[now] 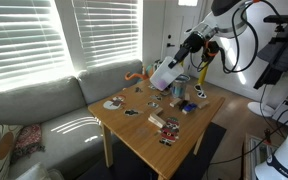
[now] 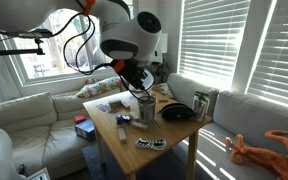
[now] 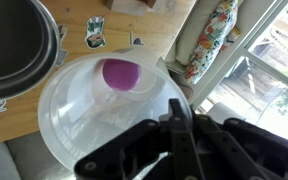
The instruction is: Pour the contents in the plastic cup into the silver cup
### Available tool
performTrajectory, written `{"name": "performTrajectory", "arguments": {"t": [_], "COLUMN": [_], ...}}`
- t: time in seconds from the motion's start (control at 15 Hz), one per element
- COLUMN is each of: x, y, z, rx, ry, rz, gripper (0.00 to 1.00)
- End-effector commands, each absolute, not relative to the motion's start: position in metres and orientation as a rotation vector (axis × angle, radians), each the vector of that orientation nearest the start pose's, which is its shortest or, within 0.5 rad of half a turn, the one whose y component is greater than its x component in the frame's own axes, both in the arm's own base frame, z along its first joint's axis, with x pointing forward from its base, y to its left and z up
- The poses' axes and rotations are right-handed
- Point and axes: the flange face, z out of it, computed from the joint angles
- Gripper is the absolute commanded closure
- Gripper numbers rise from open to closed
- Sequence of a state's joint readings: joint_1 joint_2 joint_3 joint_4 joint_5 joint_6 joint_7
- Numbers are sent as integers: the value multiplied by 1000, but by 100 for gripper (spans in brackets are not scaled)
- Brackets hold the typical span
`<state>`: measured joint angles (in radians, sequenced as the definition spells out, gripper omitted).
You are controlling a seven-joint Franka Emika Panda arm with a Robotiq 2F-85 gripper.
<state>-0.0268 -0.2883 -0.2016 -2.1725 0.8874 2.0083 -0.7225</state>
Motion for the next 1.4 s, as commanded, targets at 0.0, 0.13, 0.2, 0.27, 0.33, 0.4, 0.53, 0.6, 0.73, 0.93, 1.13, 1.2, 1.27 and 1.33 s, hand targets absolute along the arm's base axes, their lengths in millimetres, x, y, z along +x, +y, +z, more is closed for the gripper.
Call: {"name": "performTrajectory", "arguments": {"t": [0.0, 0.13, 0.2, 0.27, 0.33, 0.4, 0.53, 0.6, 0.73, 0.93, 1.13, 1.2, 1.27, 1.33], "x": [466, 461, 458, 456, 454, 452, 450, 450, 450, 453, 457, 458, 459, 460], "y": [-102, -113, -117, -120, -123, -124, -128, -129, -132, -138, -141, -142, -144, -146], "z": [542, 544, 544, 543, 543, 541, 537, 535, 530, 520, 513, 510, 508, 506], "rx": [-2254, -2205, -2176, -2154, -2129, -2101, -2047, -2019, -1977, -1931, -1879, -1863, -1851, -1832], "ry": [-335, -425, -464, -493, -515, -531, -559, -569, -587, -597, -608, -615, -618, -627], "rz": [-627, -645, -649, -647, -640, -632, -626, -627, -624, -623, -641, -647, -654, -664], "gripper": [99, 99, 99, 99, 99, 99, 99, 99, 99, 99, 99, 99, 99, 99]}}
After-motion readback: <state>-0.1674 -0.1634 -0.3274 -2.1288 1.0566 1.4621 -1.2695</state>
